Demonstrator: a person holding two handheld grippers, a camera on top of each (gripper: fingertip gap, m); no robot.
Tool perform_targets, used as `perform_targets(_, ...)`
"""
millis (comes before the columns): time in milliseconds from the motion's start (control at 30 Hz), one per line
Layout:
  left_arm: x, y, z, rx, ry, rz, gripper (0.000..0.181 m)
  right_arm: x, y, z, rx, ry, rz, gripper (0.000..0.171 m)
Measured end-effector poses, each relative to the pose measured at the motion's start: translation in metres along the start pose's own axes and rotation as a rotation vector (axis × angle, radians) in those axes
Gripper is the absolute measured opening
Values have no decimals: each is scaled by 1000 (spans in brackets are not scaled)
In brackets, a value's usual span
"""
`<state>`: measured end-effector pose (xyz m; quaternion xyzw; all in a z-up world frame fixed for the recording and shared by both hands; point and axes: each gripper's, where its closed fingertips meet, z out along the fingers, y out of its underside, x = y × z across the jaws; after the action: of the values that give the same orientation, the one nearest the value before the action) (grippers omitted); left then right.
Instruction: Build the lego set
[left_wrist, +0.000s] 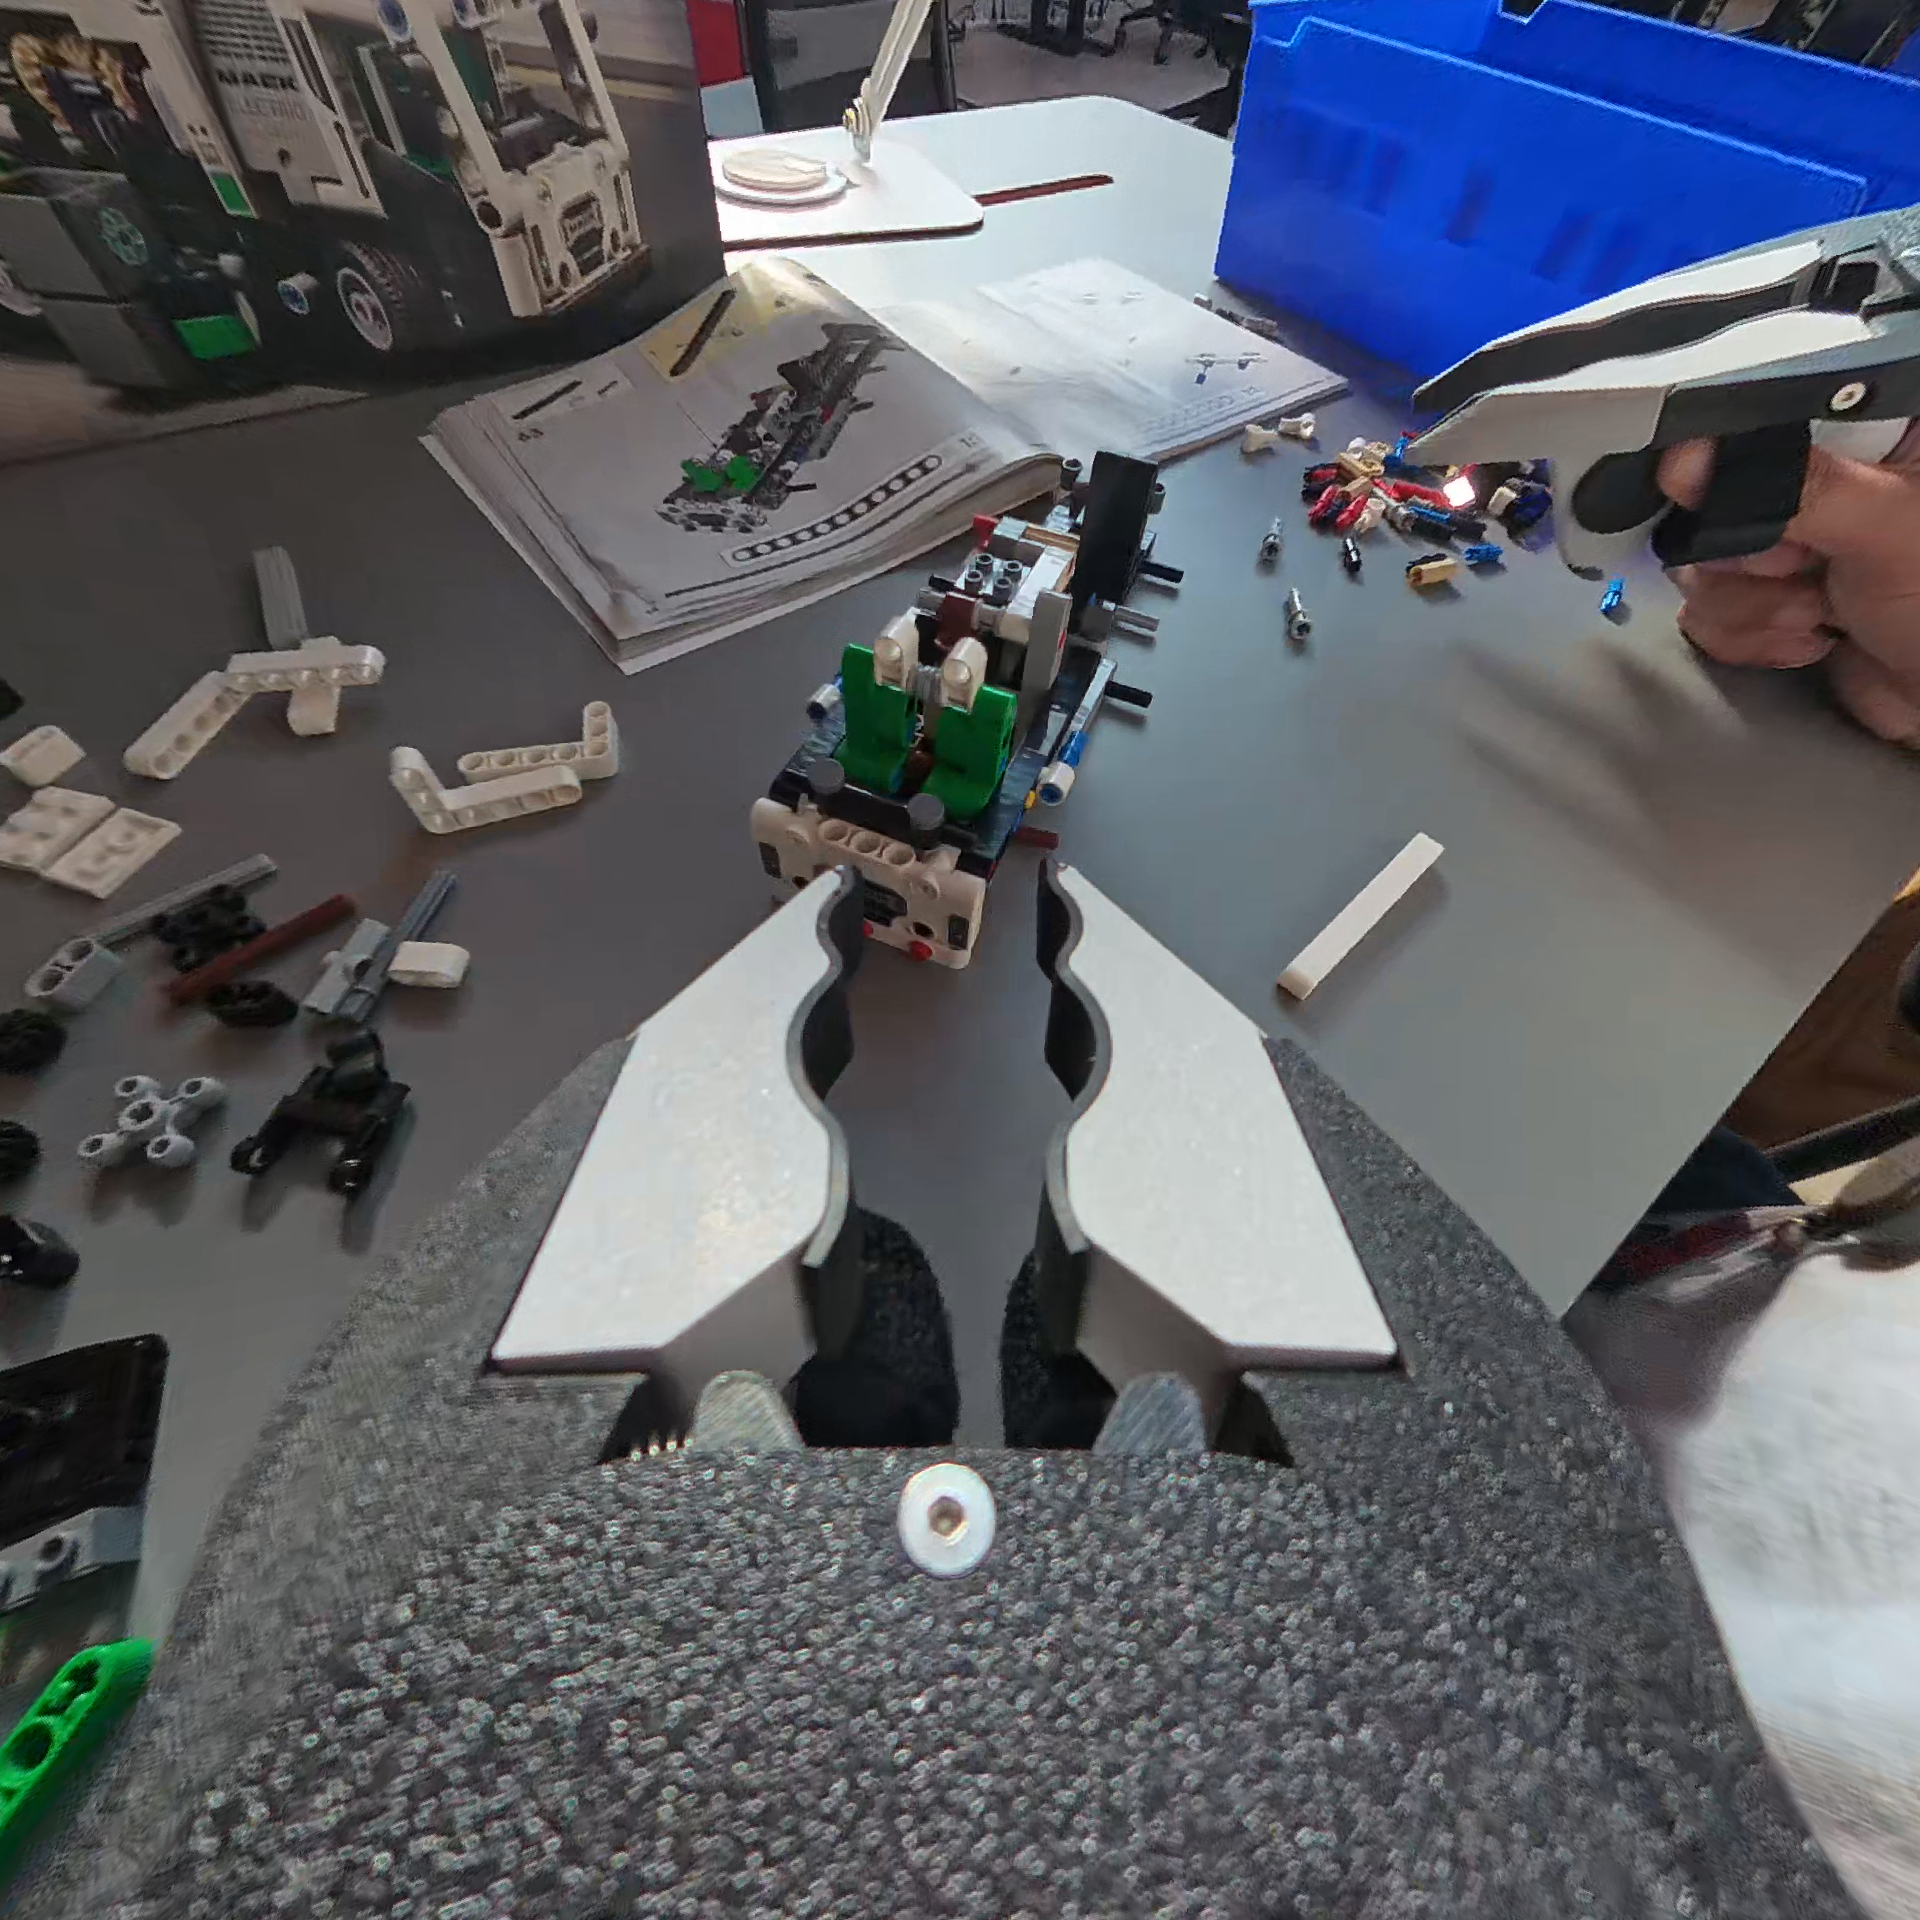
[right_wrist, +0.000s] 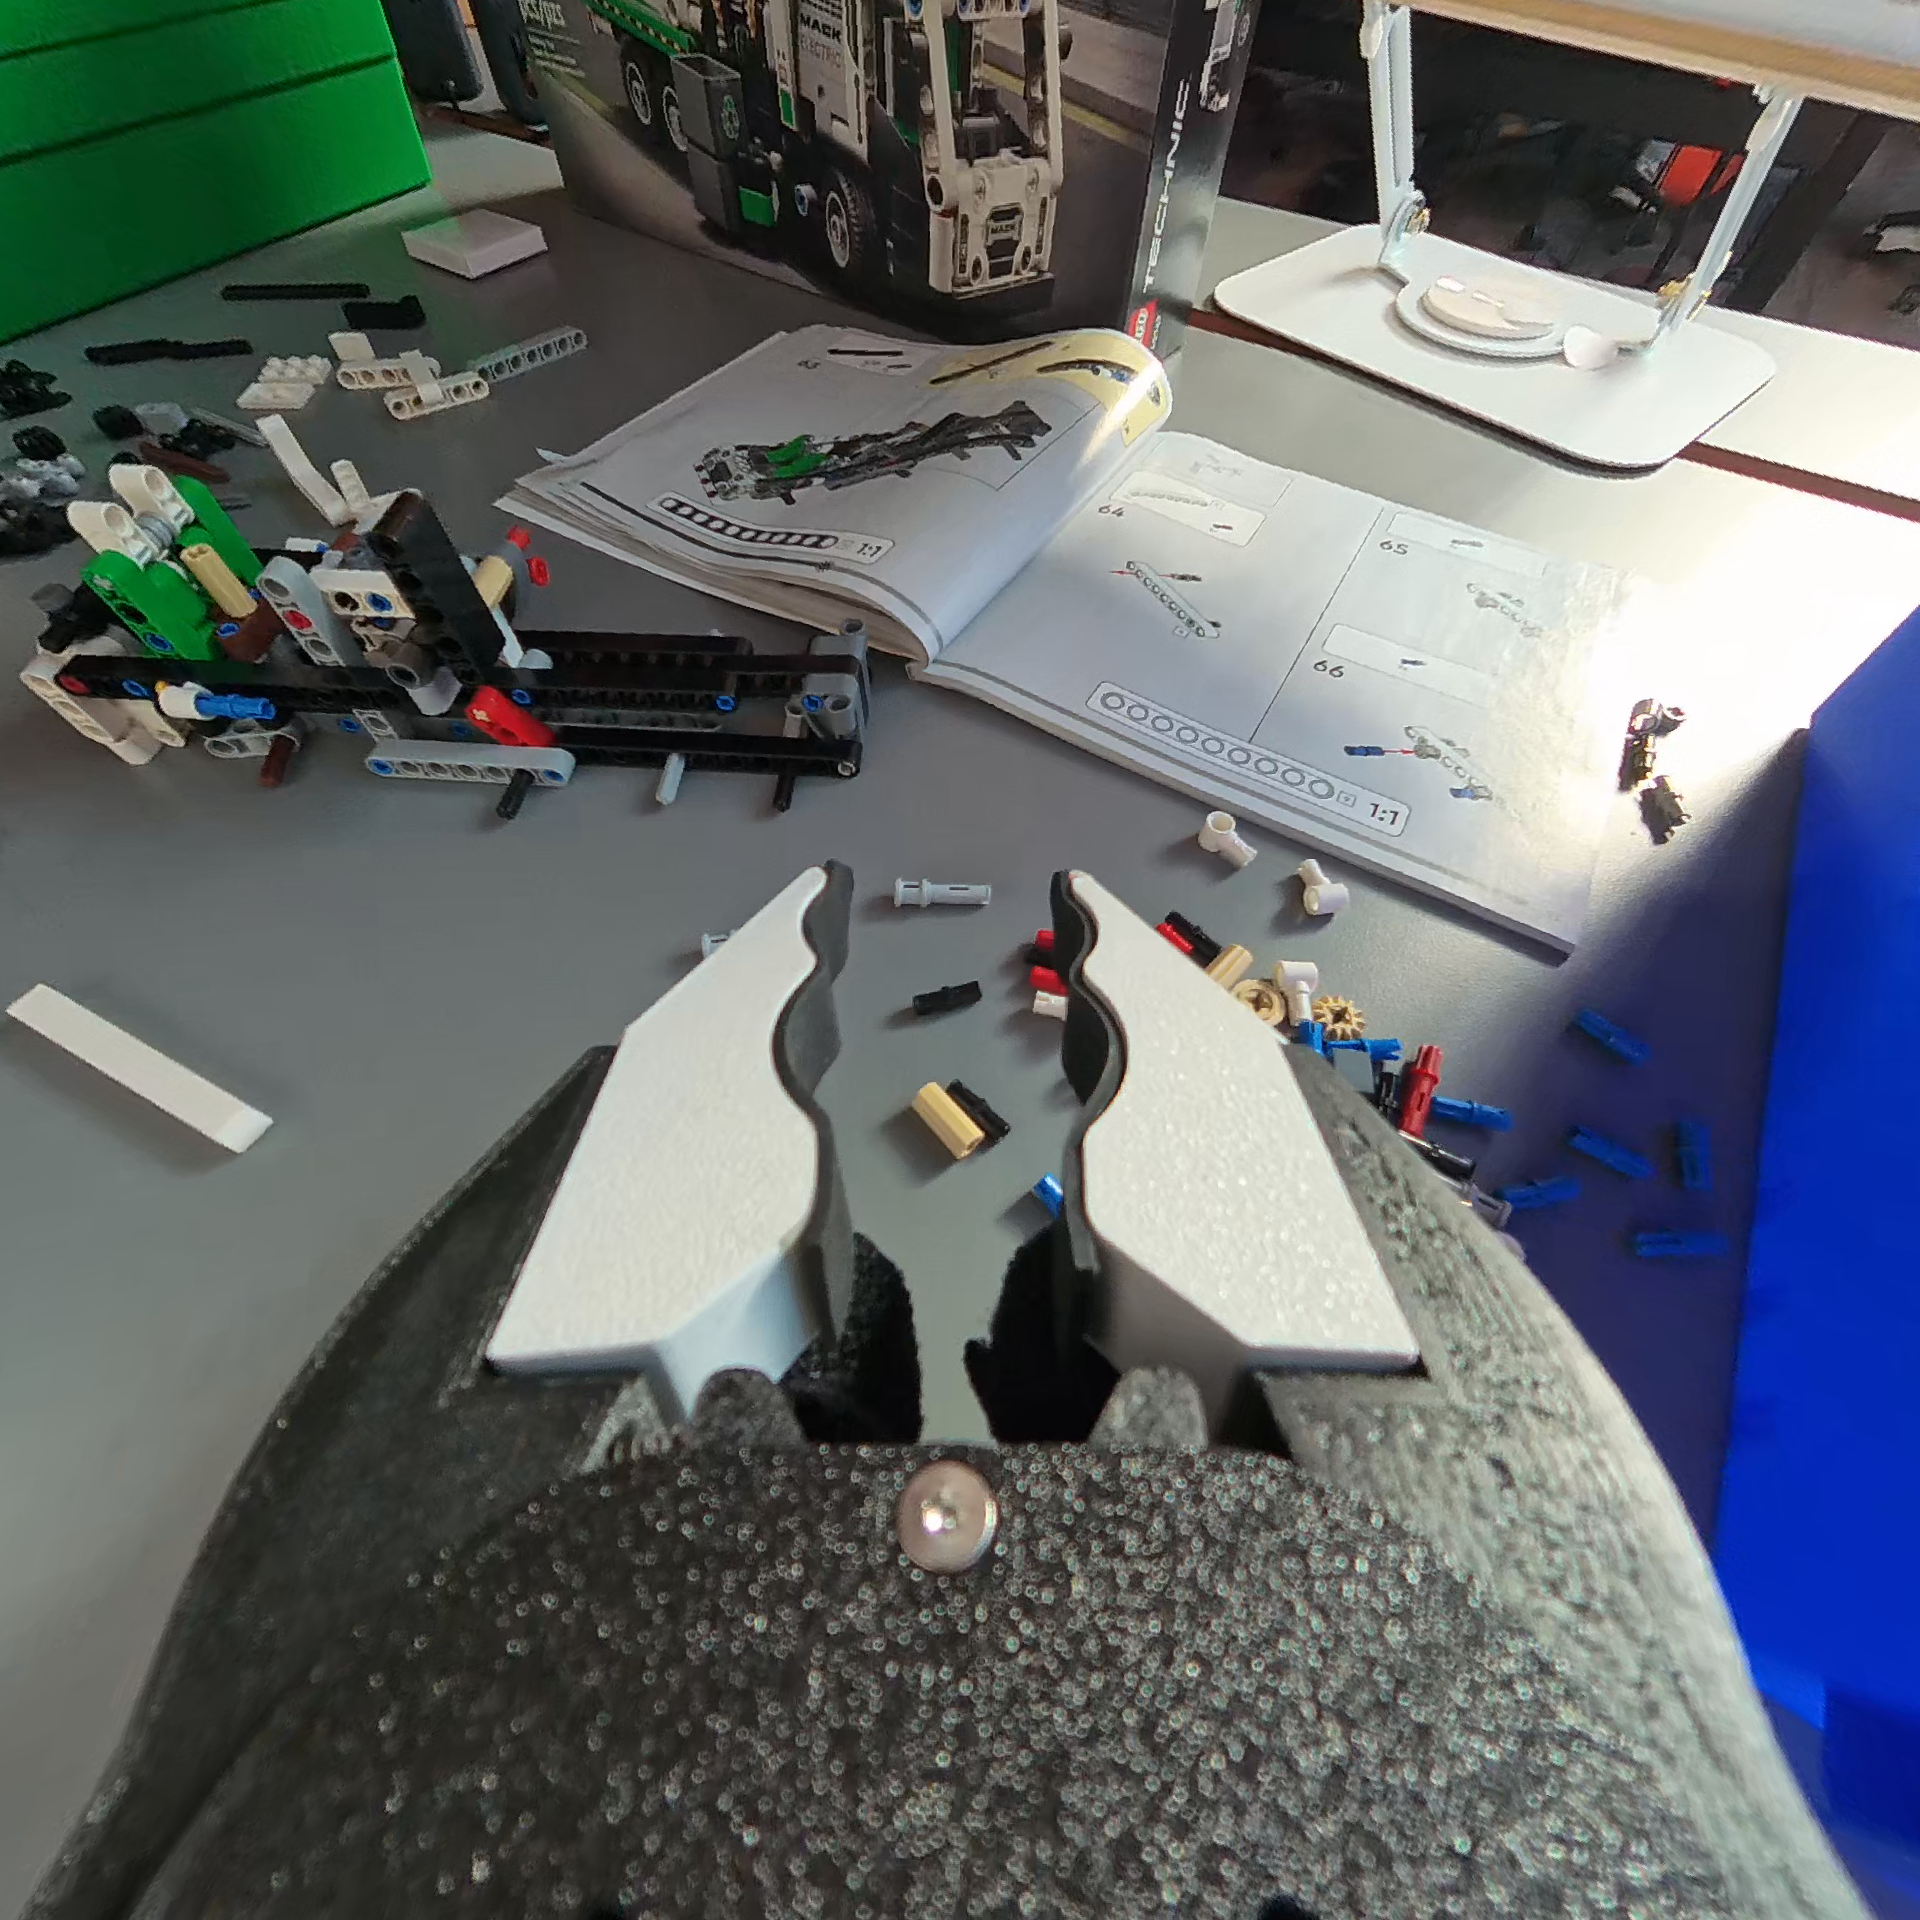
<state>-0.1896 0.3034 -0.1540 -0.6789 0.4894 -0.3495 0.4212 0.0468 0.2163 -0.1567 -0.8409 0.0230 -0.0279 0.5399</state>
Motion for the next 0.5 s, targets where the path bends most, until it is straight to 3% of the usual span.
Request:
perform_targets(200, -3, 12, 10, -95, 56, -102, 32, 11, -5, -2, 37, -13, 108, 38)
perform_targets(333, 2, 17, 13, -137, 86, -91, 32, 21, -14, -29, 148, 9, 183, 19)
perform_targets(500, 1, 17, 13, -138, 113, -134, 32, 21, 22, -25, -73, -1, 234, 23)
